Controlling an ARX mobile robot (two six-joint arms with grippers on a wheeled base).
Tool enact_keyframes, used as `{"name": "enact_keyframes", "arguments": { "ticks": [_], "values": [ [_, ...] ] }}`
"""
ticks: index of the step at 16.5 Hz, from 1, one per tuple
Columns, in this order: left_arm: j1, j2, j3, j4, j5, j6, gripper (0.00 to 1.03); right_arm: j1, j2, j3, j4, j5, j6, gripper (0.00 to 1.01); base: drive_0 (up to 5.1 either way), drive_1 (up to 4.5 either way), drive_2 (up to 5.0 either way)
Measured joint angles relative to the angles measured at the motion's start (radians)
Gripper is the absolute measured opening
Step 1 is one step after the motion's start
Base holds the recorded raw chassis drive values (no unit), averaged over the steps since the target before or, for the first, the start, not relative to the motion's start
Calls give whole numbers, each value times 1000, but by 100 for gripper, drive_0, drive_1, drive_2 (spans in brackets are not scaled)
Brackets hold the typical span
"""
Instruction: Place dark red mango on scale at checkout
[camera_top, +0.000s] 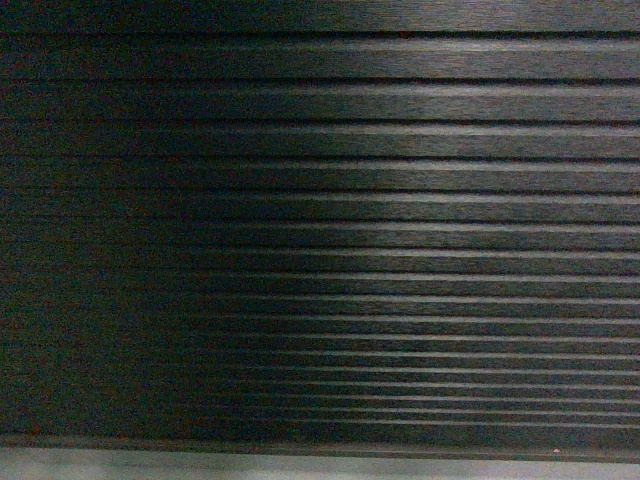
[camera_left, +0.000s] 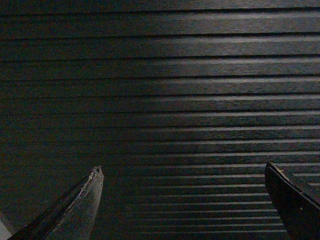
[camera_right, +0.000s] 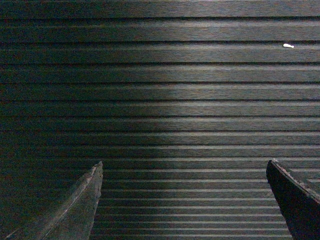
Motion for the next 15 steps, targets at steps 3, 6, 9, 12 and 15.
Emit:
{"name": "enact_keyframes", "arguments": {
  "ticks": [3,6,9,12,15],
  "values": [
    [0,0,0,0,0,0,98,0,0,0,0,0,0,98,0,0,0],
    [0,0,0,0,0,0,98,0,0,0,0,0,0,98,0,0,0],
    [0,0,0,-2,0,0,98,0,0,0,-2,0,0,98,0,0,0],
    [0,0,0,-1,-2,0,98,0,0,0,0,0,0,98,0,0,0],
    [0,0,0,0,-1,0,98,0,0,0,0,-2,0,98,0,0,0]
  ]
}}
